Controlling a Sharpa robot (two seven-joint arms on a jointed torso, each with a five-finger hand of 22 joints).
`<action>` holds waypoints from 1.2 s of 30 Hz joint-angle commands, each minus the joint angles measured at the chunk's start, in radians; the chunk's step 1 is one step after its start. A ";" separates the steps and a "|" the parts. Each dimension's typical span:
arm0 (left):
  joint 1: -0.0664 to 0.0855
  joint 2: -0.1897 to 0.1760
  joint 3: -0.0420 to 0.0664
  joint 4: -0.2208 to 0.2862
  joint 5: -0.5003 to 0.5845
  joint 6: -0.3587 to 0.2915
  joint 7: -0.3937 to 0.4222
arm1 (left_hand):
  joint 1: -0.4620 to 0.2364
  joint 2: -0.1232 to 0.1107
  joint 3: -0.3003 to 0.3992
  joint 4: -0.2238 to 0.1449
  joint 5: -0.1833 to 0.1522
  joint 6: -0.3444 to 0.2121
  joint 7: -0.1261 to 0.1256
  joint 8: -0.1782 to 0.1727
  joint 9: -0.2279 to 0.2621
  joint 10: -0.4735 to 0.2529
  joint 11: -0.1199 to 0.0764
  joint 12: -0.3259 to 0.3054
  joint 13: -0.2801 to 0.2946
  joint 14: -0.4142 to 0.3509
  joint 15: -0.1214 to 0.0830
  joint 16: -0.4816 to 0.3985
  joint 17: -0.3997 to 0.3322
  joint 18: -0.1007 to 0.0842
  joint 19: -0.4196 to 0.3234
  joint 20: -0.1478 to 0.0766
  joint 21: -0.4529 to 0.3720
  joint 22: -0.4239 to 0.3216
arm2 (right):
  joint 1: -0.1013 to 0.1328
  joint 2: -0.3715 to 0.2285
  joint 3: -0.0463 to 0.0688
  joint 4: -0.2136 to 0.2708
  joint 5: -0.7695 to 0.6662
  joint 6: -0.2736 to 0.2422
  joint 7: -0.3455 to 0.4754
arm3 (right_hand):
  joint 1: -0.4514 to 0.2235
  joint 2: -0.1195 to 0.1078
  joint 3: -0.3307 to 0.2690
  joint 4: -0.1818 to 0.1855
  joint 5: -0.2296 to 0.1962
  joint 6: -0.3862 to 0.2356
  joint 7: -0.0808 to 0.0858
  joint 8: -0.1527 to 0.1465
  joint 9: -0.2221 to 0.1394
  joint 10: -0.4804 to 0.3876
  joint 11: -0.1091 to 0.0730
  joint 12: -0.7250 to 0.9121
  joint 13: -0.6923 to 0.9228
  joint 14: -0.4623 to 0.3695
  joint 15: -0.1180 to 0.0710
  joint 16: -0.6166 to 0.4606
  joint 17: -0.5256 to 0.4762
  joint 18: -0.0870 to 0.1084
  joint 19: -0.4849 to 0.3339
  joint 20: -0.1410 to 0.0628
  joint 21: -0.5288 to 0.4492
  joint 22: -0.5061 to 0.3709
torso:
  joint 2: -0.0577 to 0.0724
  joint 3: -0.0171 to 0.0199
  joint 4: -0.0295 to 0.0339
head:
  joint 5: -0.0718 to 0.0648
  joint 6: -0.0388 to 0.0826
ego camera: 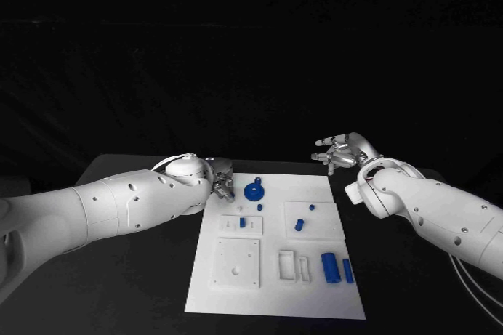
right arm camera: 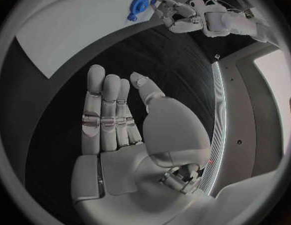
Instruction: Assemble the parts on the task board
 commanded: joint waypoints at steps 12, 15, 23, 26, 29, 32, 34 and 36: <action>-0.028 -0.043 -0.012 0.017 0.061 -0.153 0.097 | -0.019 0.028 0.040 -0.044 0.078 0.050 -0.003 -0.038 0.031 0.036 -0.011 0.014 0.008 0.023 -0.004 0.011 0.023 0.018 -0.002 -0.006 0.035 0.020 | -0.006 -0.008 0.000 0.019 -0.012 0.008 0.006 | -0.016 -0.002 -0.004 0.011 0.028 0.012 0.006 0.001 0.001 -0.005 -0.002 -0.002 0.000 0.000 0.001 -0.005 -0.001 0.016 0.030 0.006 0.007 -0.003 | 0.000 0.0001 0.0002 | -0.002 0.005; -0.029 -0.055 -0.012 0.021 0.081 -0.209 0.128 | -0.023 0.028 0.045 -0.046 0.098 0.054 -0.004 -0.038 0.034 0.038 -0.013 0.017 0.008 0.029 -0.007 0.010 0.028 0.017 0.000 -0.009 0.039 0.020 | -0.007 -0.010 0.000 0.023 -0.012 0.007 0.006 | -0.017 -0.003 -0.005 0.012 0.030 0.012 0.005 0.001 0.001 -0.005 -0.002 -0.001 0.000 0.000 0.001 -0.005 -0.001 0.016 0.031 0.006 0.007 -0.004 | 0.000 0.0002 0.0004 | -0.002 0.007; -0.032 -0.075 -0.009 0.030 0.156 -0.314 0.212 | -0.028 0.030 0.053 -0.049 0.126 0.053 -0.003 -0.039 0.039 0.039 -0.013 0.018 0.006 0.032 -0.010 0.008 0.032 0.016 0.000 -0.013 0.044 0.019 | -0.010 -0.015 0.000 0.032 -0.012 0.006 0.007 | -0.017 -0.003 -0.005 0.014 0.035 0.013 0.005 0.001 0.001 -0.005 -0.002 -0.001 0.000 0.000 0.000 -0.005 -0.001 0.016 0.031 0.006 0.008 -0.005 | 0.000 -0.0007 0.0000 | -0.003 0.011; -0.033 -0.084 -0.006 0.036 0.190 -0.342 0.245 | -0.029 0.033 0.055 -0.051 0.128 0.052 -0.002 -0.039 0.041 0.038 -0.013 0.018 0.005 0.031 -0.010 0.005 0.030 0.015 -0.001 -0.013 0.045 0.019 | -0.011 -0.017 0.000 0.036 -0.012 0.006 0.007 | -0.017 -0.004 -0.005 0.014 0.037 0.012 0.005 0.000 0.001 -0.005 -0.002 -0.002 0.000 0.000 0.000 -0.005 -0.001 0.016 0.031 0.006 0.008 -0.005 | 0.000 -0.0002 0.0002 | -0.003 0.012; -0.034 -0.094 -0.003 0.044 0.226 -0.360 0.273 | -0.030 0.034 0.057 -0.052 0.128 0.052 -0.002 -0.039 0.041 0.039 -0.013 0.018 0.005 0.031 -0.010 0.005 0.032 0.015 -0.002 -0.013 0.046 0.020 | -0.013 -0.019 0.000 0.040 -0.012 0.006 0.007 | -0.017 -0.004 -0.005 0.014 0.037 0.012 0.005 0.000 0.001 -0.005 -0.002 -0.002 0.000 0.000 0.000 -0.005 -0.001 0.016 0.031 0.006 0.008 -0.005 | 0.000 0.0000 0.0001 | -0.003 0.013; -0.035 -0.104 0.004 0.054 0.265 -0.368 0.299 | -0.034 0.038 0.058 -0.059 0.128 0.050 -0.001 -0.038 0.044 0.039 -0.013 0.017 0.003 0.031 -0.009 0.004 0.034 0.015 -0.004 -0.013 0.048 0.019 | -0.014 -0.022 0.000 0.045 -0.012 0.007 0.007 | -0.017 -0.004 -0.005 0.014 0.037 0.012 0.005 0.000 0.001 -0.005 -0.002 -0.002 0.000 0.000 0.000 -0.005 -0.001 0.016 0.031 0.006 0.008 -0.005 | 0.000 0.0001 0.0001 | -0.003 0.015; -0.036 -0.108 0.010 0.059 0.282 -0.369 0.309 | -0.034 0.038 0.058 -0.059 0.128 0.050 -0.001 -0.038 0.044 0.039 -0.013 0.017 0.003 0.031 -0.009 0.004 0.034 0.015 -0.004 -0.013 0.049 0.019 | -0.015 -0.023 0.000 0.046 -0.012 0.007 0.007 | -0.017 -0.004 -0.005 0.014 0.037 0.012 0.005 0.000 0.001 -0.005 -0.002 -0.002 0.000 0.000 0.000 -0.005 -0.001 0.016 0.031 0.006 0.008 -0.005 | 0.000 0.0003 0.0000 | -0.002 0.015; -0.037 -0.113 0.016 0.066 0.305 -0.369 0.322 | -0.035 0.040 0.058 -0.060 0.129 0.050 -0.001 -0.039 0.045 0.039 -0.013 0.018 0.003 0.032 -0.010 0.004 0.035 0.016 -0.004 -0.013 0.049 0.019 | -0.016 -0.025 0.000 0.049 -0.012 0.007 0.007 | -0.017 -0.004 -0.005 0.014 0.037 0.012 0.005 0.000 0.001 -0.005 -0.002 -0.002 0.000 0.000 0.000 -0.005 -0.001 0.016 0.031 0.006 0.008 -0.005 | 0.000 0.0001 0.0002 | -0.002 0.016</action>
